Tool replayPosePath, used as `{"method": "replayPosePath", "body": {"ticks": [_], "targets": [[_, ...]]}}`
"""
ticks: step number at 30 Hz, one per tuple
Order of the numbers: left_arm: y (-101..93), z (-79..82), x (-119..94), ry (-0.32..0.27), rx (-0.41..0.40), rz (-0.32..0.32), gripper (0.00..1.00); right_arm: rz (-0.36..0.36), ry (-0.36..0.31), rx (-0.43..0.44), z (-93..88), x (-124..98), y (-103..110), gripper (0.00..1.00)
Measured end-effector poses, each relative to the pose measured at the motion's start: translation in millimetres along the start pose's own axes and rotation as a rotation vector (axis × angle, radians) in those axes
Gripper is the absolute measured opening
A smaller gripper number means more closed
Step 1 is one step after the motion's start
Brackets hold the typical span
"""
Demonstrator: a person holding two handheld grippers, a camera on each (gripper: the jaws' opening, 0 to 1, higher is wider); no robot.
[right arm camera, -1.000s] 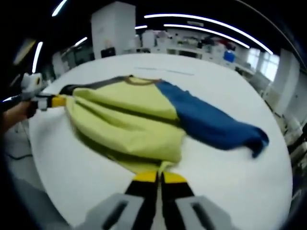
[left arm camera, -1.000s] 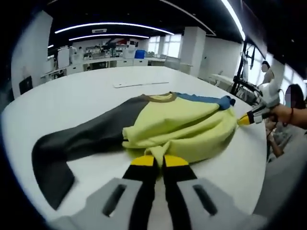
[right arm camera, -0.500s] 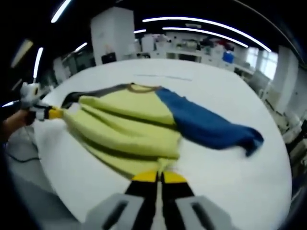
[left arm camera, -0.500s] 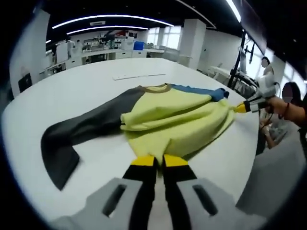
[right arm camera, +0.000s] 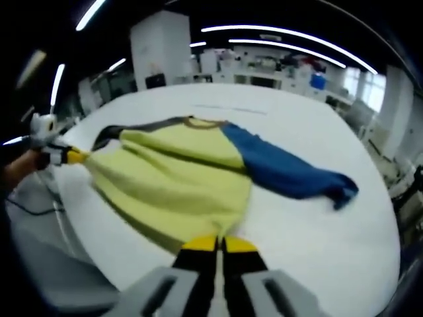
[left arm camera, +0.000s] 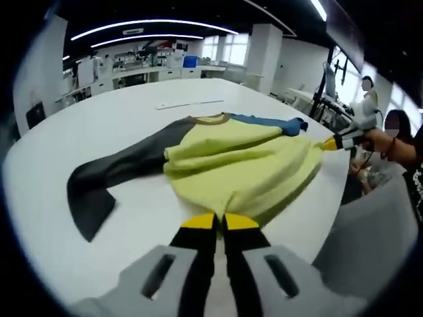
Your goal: Fold the garment on the visible template until the final outline fits inside the template.
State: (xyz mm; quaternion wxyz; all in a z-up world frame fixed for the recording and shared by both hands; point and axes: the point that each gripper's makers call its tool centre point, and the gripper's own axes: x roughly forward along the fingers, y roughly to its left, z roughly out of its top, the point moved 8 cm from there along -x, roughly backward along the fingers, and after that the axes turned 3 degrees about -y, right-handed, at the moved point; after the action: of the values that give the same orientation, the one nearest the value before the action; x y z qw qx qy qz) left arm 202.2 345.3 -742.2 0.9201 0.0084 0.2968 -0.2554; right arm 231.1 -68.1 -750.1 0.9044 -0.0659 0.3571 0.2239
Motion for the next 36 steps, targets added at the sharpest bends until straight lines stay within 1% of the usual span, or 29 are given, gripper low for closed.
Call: {"method": "replayPosePath", "body": {"ticks": [3, 4, 6, 9, 11, 13, 17, 19, 24, 27, 32, 36], "targets": [[-4.1, -3.1, -6.0, 0.009, -0.02, 0.006, 0.0, 0.015, -0.001, 0.017, -4.7, -4.1, 2.7, 0.0], [-5.0, -6.4, -8.7, 0.027, -0.039, 0.013, 0.0, 0.022, -0.001, 0.024, -6.4, -6.8, 4.1, 0.0], [-7.6, -10.6, -12.3, 0.044, -0.029, 0.022, 0.0, 0.029, 0.0, 0.027, -8.7, -10.5, 6.2, 0.0], [-12.5, -15.8, -17.4, 0.059, -0.036, 0.019, 0.0, 0.032, 0.001, 0.027, -11.9, -14.0, 9.2, 0.0], [-17.6, -21.3, -21.7, 0.075, -0.057, 0.016, 0.0, 0.035, 0.005, 0.035, -15.7, -17.9, 11.2, 0.0], [-20.1, -25.2, -24.8, 0.08, -0.063, 0.016, 0.0, 0.038, 0.009, 0.037, -18.7, -21.8, 13.2, 0.0], [-23.4, -32.9, -31.7, 0.096, -0.094, 0.016, 0.0, 0.045, 0.019, 0.039, -26.6, -29.4, 16.7, 0.0], [-28.0, -35.7, -34.1, 0.109, -0.102, 0.016, 0.0, 0.049, 0.03, 0.041, -31.0, -31.8, 18.4, 0.0], [-36.5, -44.4, -38.2, 0.143, -0.102, 0.009, 0.0, 0.053, 0.047, 0.032, -38.4, -37.8, 22.6, 0.0], [-40.0, -50.7, -41.0, 0.164, -0.103, 0.005, 0.0, 0.059, 0.058, 0.046, -42.7, -44.4, 23.8, 0.0], [-41.5, -56.0, -44.9, 0.185, -0.117, 0.014, 0.0, 0.073, 0.078, 0.042, -50.5, -49.5, 30.6, 0.0], [-42.8, -57.9, -46.9, 0.202, -0.112, 0.01, 0.0, 0.081, 0.098, 0.033, -56.0, -51.3, 34.6, 0.0]]}}
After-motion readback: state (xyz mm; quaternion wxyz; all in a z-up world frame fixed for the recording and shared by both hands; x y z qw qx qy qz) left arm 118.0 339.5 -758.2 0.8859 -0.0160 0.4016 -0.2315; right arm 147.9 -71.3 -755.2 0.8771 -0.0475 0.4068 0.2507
